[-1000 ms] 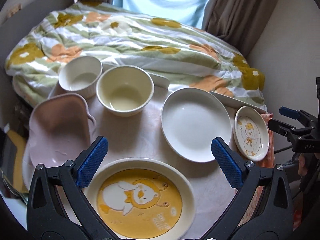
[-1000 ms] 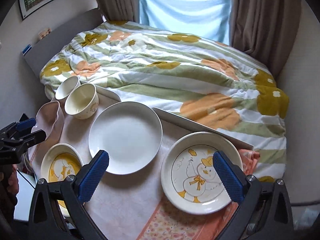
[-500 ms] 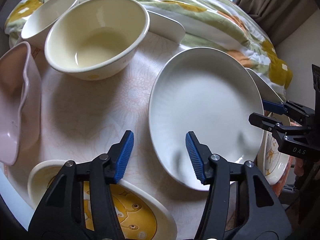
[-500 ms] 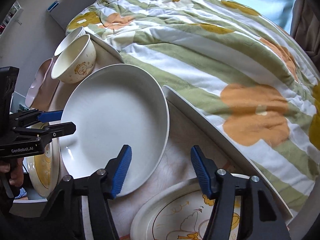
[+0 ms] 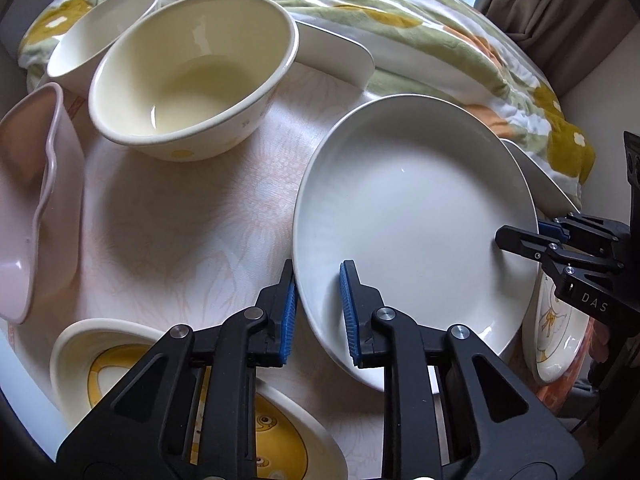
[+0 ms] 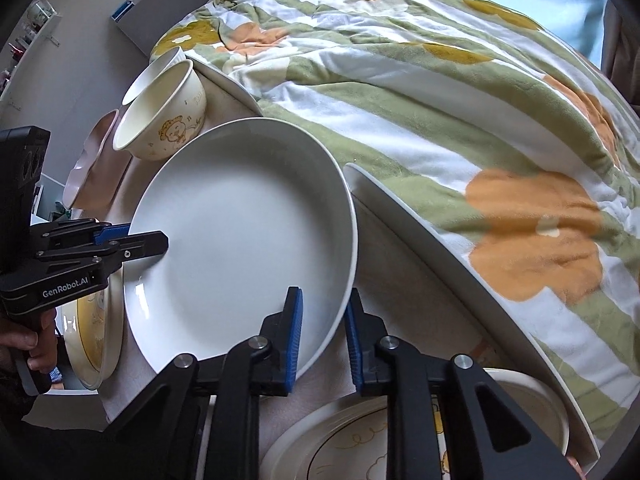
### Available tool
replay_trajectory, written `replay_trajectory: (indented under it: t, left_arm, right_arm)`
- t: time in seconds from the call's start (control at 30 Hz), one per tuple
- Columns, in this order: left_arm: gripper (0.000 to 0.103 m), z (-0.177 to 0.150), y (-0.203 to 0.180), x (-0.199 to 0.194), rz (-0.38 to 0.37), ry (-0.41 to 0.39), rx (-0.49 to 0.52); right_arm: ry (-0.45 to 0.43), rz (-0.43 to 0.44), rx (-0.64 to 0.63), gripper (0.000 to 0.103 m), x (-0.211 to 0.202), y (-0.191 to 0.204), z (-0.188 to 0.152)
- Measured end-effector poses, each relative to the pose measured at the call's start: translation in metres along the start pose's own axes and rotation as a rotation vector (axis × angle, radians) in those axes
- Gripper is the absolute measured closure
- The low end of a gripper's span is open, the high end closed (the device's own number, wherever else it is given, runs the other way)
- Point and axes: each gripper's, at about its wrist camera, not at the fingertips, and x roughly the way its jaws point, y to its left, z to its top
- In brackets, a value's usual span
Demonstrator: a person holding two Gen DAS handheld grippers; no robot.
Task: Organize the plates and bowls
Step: 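Lift the white plate with both tools, lower it onto the lion dish, open both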
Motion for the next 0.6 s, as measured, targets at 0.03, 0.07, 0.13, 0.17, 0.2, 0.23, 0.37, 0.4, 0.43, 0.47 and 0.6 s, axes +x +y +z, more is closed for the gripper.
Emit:
replay_trajectory:
  t: [0.03,0.07,0.13,0.17,0.2,0.23,0.37,0.4,0.43,0.47,0.6]
  left_arm:
    - [0.085,0.0,-0.002,0.0,0.001,-0.003,0.001]
    - [0.085,0.0,-0.002,-0.002,0.0,-0.01,0.003]
    - [0.085,-0.001,-0.003,-0.007,0.0,-0.024,0.008]
    - [0.086,-0.002,-0.003,-0.01,-0.002,-0.028,0.008]
    - [0.086,-0.001,-0.003,-0.013,-0.005,-0.032,0.008]
    - [0.086,-0.001,-0.003,-0.018,-0.01,-0.039,0.007]
    - [0.086,-0.002,0.0,-0.042,-0.024,-0.077,0.021]
    - [0.086,-0.003,0.001,-0.05,-0.029,-0.088,0.024]
    - [0.086,-0.005,0.003,-0.057,-0.033,-0.098,0.027]
    - [0.086,-0.006,0.006,-0.065,-0.038,-0.109,0.033]
    - [0.086,-0.014,0.016,-0.096,-0.055,-0.147,0.052]
  right_arm:
    - [-0.003,-0.003,0.001,0.084,-0.001,0.001,0.0]
    - [-0.009,-0.005,0.002,0.084,-0.002,0.001,-0.001]
    - [-0.024,-0.012,0.0,0.084,-0.006,0.002,-0.002]
    - [-0.027,-0.015,0.0,0.084,-0.008,0.003,-0.002]
    - [-0.031,-0.019,0.0,0.084,-0.011,0.004,-0.002]
    - [-0.036,-0.023,0.0,0.084,-0.014,0.006,-0.002]
    - [-0.069,-0.04,-0.002,0.084,-0.032,0.016,-0.002]
    - [-0.08,-0.046,-0.003,0.084,-0.038,0.02,-0.002]
    - [-0.092,-0.053,-0.002,0.084,-0.044,0.024,-0.003]
    - [-0.103,-0.059,-0.002,0.084,-0.05,0.029,-0.003]
    - [-0.143,-0.079,0.003,0.084,-0.073,0.053,-0.005]
